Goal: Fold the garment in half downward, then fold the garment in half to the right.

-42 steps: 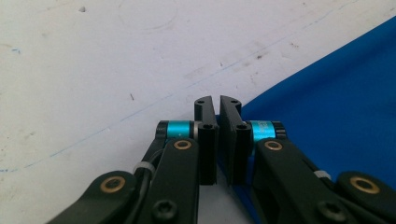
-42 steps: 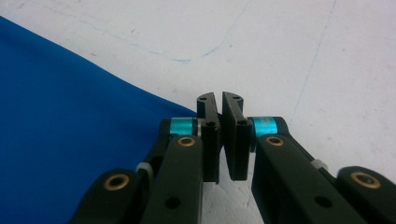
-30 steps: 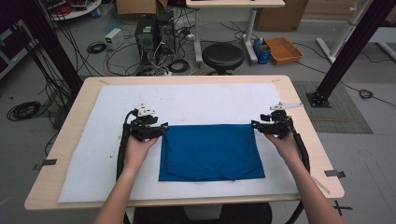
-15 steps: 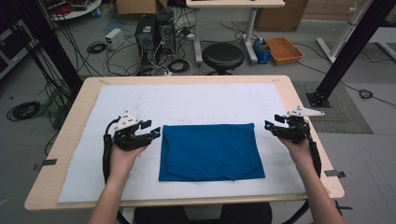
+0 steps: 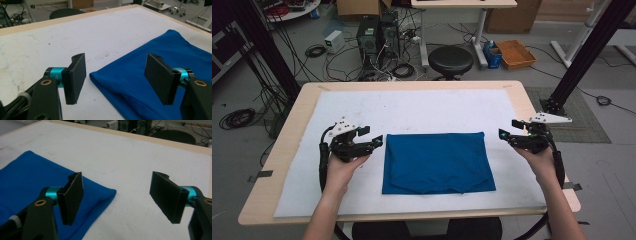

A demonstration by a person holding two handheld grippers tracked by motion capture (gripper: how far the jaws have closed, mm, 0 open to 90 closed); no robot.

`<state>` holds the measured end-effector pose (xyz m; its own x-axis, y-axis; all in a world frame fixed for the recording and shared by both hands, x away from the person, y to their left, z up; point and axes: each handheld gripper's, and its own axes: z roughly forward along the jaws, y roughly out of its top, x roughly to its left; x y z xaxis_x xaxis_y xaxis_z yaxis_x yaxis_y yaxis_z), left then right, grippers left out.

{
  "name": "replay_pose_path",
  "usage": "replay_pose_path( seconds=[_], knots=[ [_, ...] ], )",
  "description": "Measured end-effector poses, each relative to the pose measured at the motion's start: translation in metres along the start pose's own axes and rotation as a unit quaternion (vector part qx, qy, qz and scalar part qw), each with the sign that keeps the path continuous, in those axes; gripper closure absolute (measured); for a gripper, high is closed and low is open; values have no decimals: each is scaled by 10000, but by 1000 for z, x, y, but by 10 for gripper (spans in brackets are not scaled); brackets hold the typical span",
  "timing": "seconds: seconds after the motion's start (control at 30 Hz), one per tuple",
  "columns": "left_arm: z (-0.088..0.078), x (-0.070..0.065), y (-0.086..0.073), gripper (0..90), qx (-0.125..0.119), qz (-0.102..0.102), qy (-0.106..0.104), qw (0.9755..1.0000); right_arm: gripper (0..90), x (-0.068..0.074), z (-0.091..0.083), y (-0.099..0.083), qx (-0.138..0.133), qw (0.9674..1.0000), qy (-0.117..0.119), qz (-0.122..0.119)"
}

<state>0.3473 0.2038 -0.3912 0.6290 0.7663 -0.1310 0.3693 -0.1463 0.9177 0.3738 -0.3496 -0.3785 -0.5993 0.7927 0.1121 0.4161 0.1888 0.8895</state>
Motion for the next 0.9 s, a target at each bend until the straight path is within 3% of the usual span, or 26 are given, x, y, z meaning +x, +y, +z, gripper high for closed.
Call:
replay_pose_path(
  seconds=[0.3,0.67,0.9],
  knots=[
    [-2,-4,4,328,1,103,32,9999,247,8,0,2,4,9999,13,-105],
    [-4,-5,4,296,31,100,8,9999,254,4,0,2,-58,9999,-111,-11],
    [-2,-8,5,296,43,121,-187,9997,265,4,-3,4,-159,9998,-82,44]
  ],
)
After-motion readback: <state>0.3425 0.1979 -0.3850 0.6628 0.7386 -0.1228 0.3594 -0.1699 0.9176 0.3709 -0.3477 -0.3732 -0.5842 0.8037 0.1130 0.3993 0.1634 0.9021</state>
